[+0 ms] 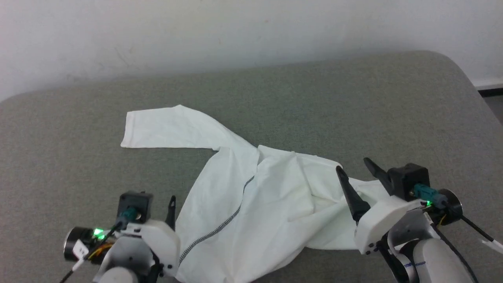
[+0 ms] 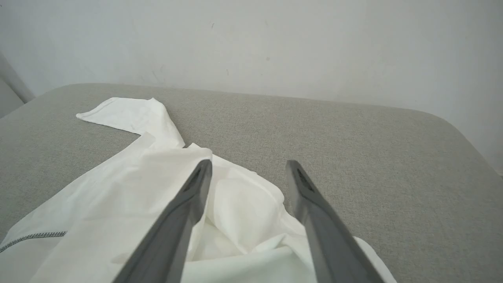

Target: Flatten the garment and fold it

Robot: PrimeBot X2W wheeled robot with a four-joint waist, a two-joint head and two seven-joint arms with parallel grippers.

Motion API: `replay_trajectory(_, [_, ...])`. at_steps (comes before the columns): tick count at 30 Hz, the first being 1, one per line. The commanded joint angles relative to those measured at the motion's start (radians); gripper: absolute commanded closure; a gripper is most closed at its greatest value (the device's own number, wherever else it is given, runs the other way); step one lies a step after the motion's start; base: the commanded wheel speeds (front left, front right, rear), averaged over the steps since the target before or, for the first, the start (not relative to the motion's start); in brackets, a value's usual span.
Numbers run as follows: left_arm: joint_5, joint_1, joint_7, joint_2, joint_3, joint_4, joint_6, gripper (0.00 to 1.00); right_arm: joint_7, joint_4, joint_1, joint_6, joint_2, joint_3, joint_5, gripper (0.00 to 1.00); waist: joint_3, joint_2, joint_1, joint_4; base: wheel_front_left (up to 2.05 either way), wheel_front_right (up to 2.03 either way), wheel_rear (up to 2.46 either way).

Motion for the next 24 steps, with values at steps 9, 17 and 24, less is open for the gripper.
replay_trajectory(9, [-0.004,-0.194,0.303,0.006,-0.095,0.140,-0.099,0.00,0.001,-0.088,-0.008,-0.001,0.007,0.021,0.006,0.00,0.138,0.0000,0.0000,-0.097,0.00,0.00,0.00])
replay_trajectory(17, [-0.075,-0.206,0.618,0.021,-0.124,0.266,-0.150,0.00,-0.022,-0.071,-0.024,-0.001,0.007,0.029,0.018,0.00,0.180,0.0000,0.0000,-0.134,0.00,0.00,0.00])
replay_trajectory(24, [-0.050,-0.200,0.561,0.033,-0.126,0.204,-0.130,1.00,-0.022,-0.051,-0.014,-0.001,0.007,0.023,0.015,0.00,0.158,0.0000,0.0000,-0.127,0.00,0.00,0.00])
